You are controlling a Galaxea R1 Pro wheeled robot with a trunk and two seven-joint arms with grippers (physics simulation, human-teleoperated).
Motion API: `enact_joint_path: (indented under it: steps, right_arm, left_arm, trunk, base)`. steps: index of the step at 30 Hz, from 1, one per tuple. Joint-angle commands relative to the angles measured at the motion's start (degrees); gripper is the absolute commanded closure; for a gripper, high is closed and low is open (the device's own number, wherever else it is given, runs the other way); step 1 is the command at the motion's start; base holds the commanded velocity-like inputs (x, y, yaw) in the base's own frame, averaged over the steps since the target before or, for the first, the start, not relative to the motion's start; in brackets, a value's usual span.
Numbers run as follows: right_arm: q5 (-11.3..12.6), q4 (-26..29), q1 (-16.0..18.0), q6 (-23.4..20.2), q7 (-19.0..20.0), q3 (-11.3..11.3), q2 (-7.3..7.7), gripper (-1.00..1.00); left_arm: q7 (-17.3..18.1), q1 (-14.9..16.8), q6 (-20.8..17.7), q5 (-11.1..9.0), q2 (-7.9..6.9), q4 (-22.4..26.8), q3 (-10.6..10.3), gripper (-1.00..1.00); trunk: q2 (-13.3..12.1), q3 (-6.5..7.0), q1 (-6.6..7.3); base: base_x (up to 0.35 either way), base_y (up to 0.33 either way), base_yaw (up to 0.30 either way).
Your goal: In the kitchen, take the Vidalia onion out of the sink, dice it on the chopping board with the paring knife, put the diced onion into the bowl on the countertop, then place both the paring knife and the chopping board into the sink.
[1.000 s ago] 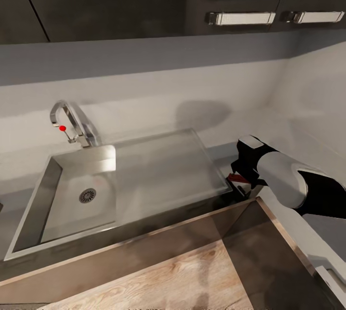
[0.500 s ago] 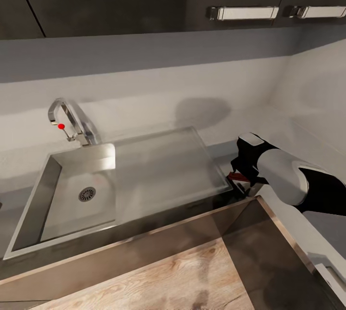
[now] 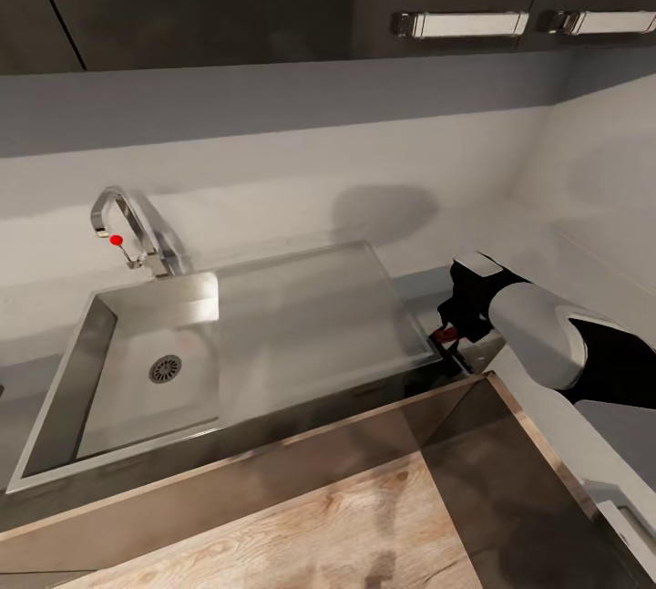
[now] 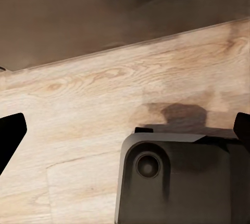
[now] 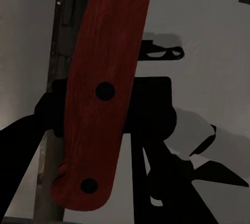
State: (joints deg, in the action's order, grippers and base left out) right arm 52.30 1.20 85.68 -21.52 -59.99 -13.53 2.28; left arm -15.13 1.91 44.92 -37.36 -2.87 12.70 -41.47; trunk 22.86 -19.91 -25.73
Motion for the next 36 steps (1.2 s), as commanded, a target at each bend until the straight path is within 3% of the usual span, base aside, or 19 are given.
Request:
enact_joint_path:
  steps: [1, 9, 36]
  right_arm:
    - [-0.9, 0.0, -1.2, -0.5, -0.3, 0.8, -0.03, 1.00]
    - [-0.9, 0.0, -1.2, -0.5, -0.3, 0.9, -0.25, 1.00]
    - [-0.9, 0.0, -1.2, -0.5, -0.3, 0.9, -0.94, 1.00]
  left_arm:
    - [-0.5, 0.0, 0.1, -0.1, -0.04, 0.1, -0.5, -1.00]
    - [-0.5, 0.0, 0.1, -0.1, -0.04, 0.1, -0.5, -1.00]
    - [-0.6, 0.0, 0.2, -0.1, -0.04, 0.1, -0.5, -1.00]
  trunk:
    - [0.1, -0.11, -0.05]
    - [0.1, 0.02, -0.05]
    - [0.1, 2.28, -0.05]
  base:
    - [0.000, 0.000, 0.000]
    - [0.000, 0.000, -0.015]
    - [0.000, 0.000, -0.106]
